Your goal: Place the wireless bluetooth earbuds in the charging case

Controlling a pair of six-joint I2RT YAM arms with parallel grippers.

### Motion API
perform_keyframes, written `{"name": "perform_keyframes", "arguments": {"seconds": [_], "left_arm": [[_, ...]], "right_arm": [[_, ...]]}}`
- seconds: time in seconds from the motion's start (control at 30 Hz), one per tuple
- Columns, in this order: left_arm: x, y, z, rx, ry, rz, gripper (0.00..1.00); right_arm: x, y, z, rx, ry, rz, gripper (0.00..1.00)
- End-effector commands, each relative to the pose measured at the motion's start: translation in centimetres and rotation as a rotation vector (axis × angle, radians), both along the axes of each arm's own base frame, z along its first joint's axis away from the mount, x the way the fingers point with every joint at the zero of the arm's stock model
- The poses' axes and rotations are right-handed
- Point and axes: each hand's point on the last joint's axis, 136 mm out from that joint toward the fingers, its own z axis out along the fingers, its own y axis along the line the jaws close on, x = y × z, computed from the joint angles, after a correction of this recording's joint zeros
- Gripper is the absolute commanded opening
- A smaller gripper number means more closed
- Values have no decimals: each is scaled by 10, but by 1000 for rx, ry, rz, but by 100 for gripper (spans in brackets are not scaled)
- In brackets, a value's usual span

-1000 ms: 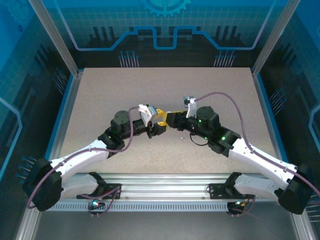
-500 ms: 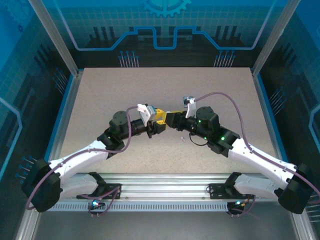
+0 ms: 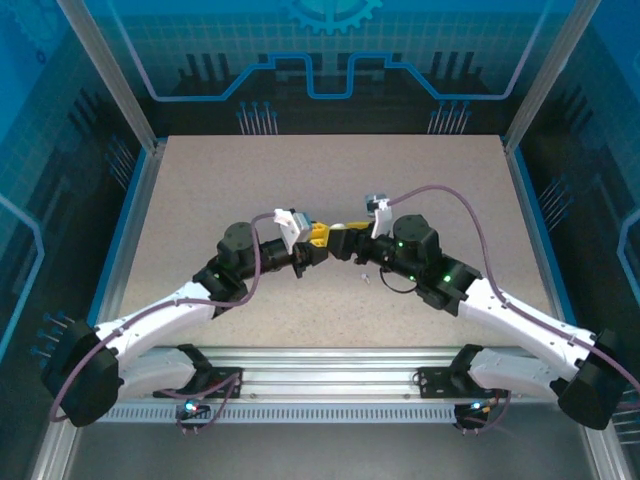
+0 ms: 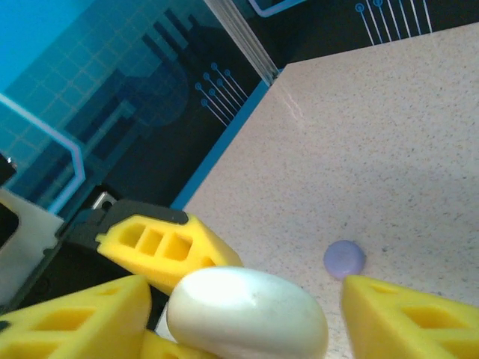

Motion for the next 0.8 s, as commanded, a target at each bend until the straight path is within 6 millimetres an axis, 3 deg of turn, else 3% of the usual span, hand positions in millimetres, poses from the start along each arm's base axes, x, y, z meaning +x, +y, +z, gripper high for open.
{"name": "perform_keyframes", "arguments": {"seconds": [0.0,0.27,0.63,0.77], "left_arm": [[-12,0,11,-42,4,-64,26],[-32,1,27,-115,-15,-205,26],[-53,-7,36,-118,-24,-356,26],[-53,-6,40,-122,-49,-354,26]], "right_arm": [[-12,-8,22,-75,-136,75,75],[-48,-34,49,-97,-379,418,77],[-77,-42,61,-89,-476,842,63],[-81,-39,59,-64,-508,918,55]]}}
